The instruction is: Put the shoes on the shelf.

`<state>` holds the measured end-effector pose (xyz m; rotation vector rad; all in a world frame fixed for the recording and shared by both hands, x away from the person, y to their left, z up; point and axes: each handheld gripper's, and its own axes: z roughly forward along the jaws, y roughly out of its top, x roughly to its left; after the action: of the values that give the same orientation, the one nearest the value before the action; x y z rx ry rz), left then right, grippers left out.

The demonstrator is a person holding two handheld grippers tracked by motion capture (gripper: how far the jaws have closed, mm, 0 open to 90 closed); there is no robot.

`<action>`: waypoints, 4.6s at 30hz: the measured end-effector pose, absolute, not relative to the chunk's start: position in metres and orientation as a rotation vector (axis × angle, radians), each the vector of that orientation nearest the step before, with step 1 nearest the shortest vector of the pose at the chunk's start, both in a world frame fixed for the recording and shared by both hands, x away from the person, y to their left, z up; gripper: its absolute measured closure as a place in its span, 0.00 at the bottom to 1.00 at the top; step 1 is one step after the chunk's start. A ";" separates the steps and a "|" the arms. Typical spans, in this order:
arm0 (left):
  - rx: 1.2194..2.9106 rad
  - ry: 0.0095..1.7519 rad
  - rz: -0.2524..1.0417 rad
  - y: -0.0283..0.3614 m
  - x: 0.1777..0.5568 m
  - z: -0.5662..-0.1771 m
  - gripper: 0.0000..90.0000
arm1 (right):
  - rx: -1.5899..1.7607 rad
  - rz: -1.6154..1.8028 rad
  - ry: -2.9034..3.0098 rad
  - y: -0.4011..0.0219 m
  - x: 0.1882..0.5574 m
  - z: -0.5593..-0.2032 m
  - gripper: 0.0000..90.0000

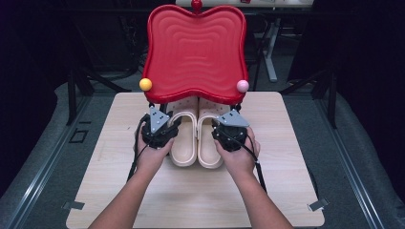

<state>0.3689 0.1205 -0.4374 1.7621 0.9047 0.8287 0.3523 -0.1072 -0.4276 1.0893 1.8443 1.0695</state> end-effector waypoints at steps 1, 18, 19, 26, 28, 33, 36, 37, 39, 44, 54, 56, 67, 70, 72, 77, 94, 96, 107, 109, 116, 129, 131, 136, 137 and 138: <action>1.764 0.909 0.820 0.121 0.369 -0.437 0.67 | 1.084 1.066 1.843 -0.107 0.352 -0.427 0.67; 1.772 0.926 0.802 0.123 0.365 -0.436 0.52 | 1.052 1.079 1.845 -0.111 0.338 -0.421 0.59; 1.773 0.924 0.801 0.122 0.364 -0.436 0.52 | 1.045 1.085 1.843 -0.111 0.337 -0.420 0.58; 1.763 0.913 0.796 0.124 0.361 -0.434 0.50 | 1.036 1.072 1.843 -0.114 0.334 -0.419 0.57; 1.763 0.918 0.792 0.123 0.361 -0.434 0.50 | 1.052 1.073 1.845 -0.115 0.335 -0.419 0.57; 1.766 0.898 0.808 0.126 0.355 -0.432 0.50 | 1.016 1.080 1.844 -0.116 0.326 -0.415 0.57; 1.763 0.894 0.798 0.129 0.351 -0.429 0.50 | 0.981 1.083 1.848 -0.118 0.319 -0.411 0.57; 1.756 0.891 0.796 0.131 0.348 -0.428 0.50 | 0.970 1.090 1.853 -0.118 0.316 -0.411 0.57; 1.754 0.877 0.784 0.134 0.342 -0.427 0.50 | 0.946 1.075 1.879 -0.119 0.310 -0.410 0.56; 1.748 0.831 0.789 0.140 0.323 -0.427 0.52 | 0.898 1.083 1.920 -0.125 0.297 -0.415 0.49; 1.775 0.801 0.690 0.144 0.285 -0.449 0.57 | 0.843 1.111 1.931 -0.131 0.262 -0.438 0.53; 1.785 0.796 0.687 0.143 0.280 -0.455 0.58 | 0.857 1.141 1.941 -0.132 0.257 -0.443 0.55; 1.795 0.858 0.570 0.143 0.257 -0.486 0.61 | 0.831 1.186 2.020 -0.124 0.233 -0.469 0.63; 1.812 0.851 0.576 0.140 0.251 -0.493 0.64 | 0.857 1.228 2.019 -0.124 0.226 -0.477 0.71; 1.830 0.850 0.580 0.138 0.248 -0.498 0.68 | 0.904 1.274 2.054 -0.125 0.224 -0.481 0.73; 1.854 0.873 0.540 0.134 0.245 -0.509 0.74 | 1.007 1.287 2.113 -0.127 0.223 -0.492 0.83; 1.875 0.924 0.457 0.126 0.262 -0.524 1.00 | 1.116 1.170 2.094 -0.124 0.251 -0.508 1.00; 1.880 0.924 0.467 0.125 0.263 -0.525 1.00 | 1.125 1.163 2.098 -0.122 0.252 -0.508 1.00; 1.866 0.943 0.478 0.125 0.267 -0.525 1.00 | 1.147 1.149 2.080 -0.122 0.255 -0.511 1.00; 1.855 0.946 0.475 0.126 0.266 -0.524 1.00 | 1.153 1.139 2.072 -0.123 0.255 -0.510 1.00; 1.842 0.929 0.505 0.126 0.268 -0.512 1.00 | 1.173 1.123 2.042 -0.130 0.256 -0.506 1.00; 1.818 0.976 0.555 0.135 0.289 -0.505 1.00 | 1.169 1.104 2.008 -0.129 0.275 -0.494 1.00; 1.827 0.963 0.577 0.133 0.289 -0.503 1.00 | 1.167 1.108 1.998 -0.129 0.278 -0.492 1.00; 1.829 0.964 0.569 0.129 0.295 -0.500 1.00 | 1.150 1.088 2.005 -0.127 0.287 -0.487 1.00; 1.829 0.962 0.576 0.128 0.296 -0.498 1.00 | 1.145 1.088 2.004 -0.127 0.289 -0.486 1.00; 1.825 0.962 0.578 0.127 0.298 -0.496 1.00 | 1.142 1.084 2.002 -0.126 0.291 -0.485 1.00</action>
<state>0.2977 0.1270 -0.4962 1.8248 0.9620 0.5784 0.2911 -0.1259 -0.4854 1.1416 2.0025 1.0841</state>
